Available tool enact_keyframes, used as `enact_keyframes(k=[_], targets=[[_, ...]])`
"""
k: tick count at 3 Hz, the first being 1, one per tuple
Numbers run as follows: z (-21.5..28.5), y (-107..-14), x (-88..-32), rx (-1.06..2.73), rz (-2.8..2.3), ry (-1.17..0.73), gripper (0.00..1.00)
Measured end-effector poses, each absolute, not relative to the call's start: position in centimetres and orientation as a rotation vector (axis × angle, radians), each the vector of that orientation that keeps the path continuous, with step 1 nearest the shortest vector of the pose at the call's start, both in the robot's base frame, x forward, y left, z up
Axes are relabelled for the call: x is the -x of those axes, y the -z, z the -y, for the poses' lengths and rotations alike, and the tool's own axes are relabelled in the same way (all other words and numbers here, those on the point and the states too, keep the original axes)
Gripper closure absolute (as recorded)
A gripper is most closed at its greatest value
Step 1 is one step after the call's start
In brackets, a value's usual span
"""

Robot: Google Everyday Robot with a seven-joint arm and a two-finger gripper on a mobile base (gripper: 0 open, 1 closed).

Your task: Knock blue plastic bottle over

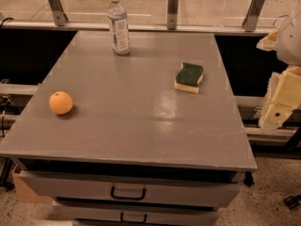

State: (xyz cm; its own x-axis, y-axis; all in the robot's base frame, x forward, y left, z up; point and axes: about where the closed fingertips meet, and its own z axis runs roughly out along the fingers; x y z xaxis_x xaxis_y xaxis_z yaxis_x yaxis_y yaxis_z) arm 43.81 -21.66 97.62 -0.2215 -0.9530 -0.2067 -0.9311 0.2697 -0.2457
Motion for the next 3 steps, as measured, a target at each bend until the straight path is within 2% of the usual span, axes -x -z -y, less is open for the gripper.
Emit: enact_keyframes(k=[1, 2, 3], targets=[[21.7, -97.6, -43.8, 1.724, -2.231, 0.099, 0.0], [21.5, -97.1, -46.4, 1.71, -2.173, 0.04, 0.0], [19.2, -96.3, -53.3, 1.725, -2.01, -0.032, 0.0]])
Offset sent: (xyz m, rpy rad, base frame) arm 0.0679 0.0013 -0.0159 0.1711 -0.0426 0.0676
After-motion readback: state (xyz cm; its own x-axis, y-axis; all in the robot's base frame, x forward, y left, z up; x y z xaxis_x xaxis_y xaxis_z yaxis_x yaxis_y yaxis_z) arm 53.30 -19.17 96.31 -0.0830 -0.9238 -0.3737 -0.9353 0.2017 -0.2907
